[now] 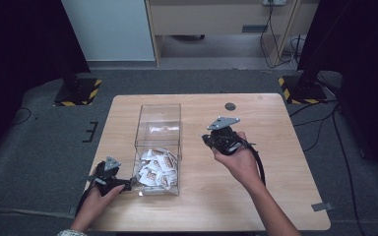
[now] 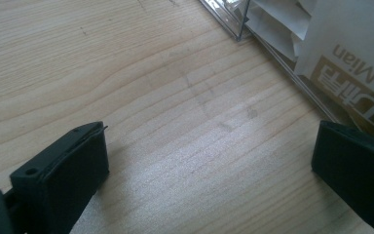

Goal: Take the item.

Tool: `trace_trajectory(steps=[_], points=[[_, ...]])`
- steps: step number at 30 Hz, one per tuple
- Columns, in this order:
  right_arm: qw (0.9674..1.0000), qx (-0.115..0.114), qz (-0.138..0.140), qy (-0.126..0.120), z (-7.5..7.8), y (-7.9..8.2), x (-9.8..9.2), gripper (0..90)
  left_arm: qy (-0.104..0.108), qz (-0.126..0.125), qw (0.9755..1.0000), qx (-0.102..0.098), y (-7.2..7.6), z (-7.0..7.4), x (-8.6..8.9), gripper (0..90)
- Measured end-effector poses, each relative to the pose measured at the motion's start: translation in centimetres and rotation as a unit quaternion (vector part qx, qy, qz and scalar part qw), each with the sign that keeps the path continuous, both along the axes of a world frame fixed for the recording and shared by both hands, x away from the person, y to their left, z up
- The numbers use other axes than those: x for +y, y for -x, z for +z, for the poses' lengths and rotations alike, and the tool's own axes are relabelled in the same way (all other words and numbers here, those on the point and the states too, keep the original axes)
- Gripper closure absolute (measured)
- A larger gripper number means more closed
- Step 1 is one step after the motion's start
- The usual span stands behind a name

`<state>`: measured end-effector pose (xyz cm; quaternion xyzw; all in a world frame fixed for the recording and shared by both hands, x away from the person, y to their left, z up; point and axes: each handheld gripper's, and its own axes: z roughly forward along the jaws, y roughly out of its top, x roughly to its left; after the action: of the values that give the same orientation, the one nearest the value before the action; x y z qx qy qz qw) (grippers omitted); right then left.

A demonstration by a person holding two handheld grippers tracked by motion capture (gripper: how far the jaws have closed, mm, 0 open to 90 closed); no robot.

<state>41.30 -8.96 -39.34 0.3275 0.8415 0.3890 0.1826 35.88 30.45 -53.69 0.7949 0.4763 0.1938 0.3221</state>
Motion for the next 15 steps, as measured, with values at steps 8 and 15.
trace_trajectory(steps=[8, 15], points=[[0.9997, 0.005, -0.025, 0.0, -0.7, -1.0, -1.7, 89.7, 0.0, 0.0, 1.0, 0.0, 0.0, 0.0, 0.0, 0.0], [0.9994, 0.004, -0.035, 0.006, -1.2, -1.6, -2.6, 89.7, 0.0, 0.0, 1.0, 0.0, 0.0, 0.0, 0.0, 0.0]])
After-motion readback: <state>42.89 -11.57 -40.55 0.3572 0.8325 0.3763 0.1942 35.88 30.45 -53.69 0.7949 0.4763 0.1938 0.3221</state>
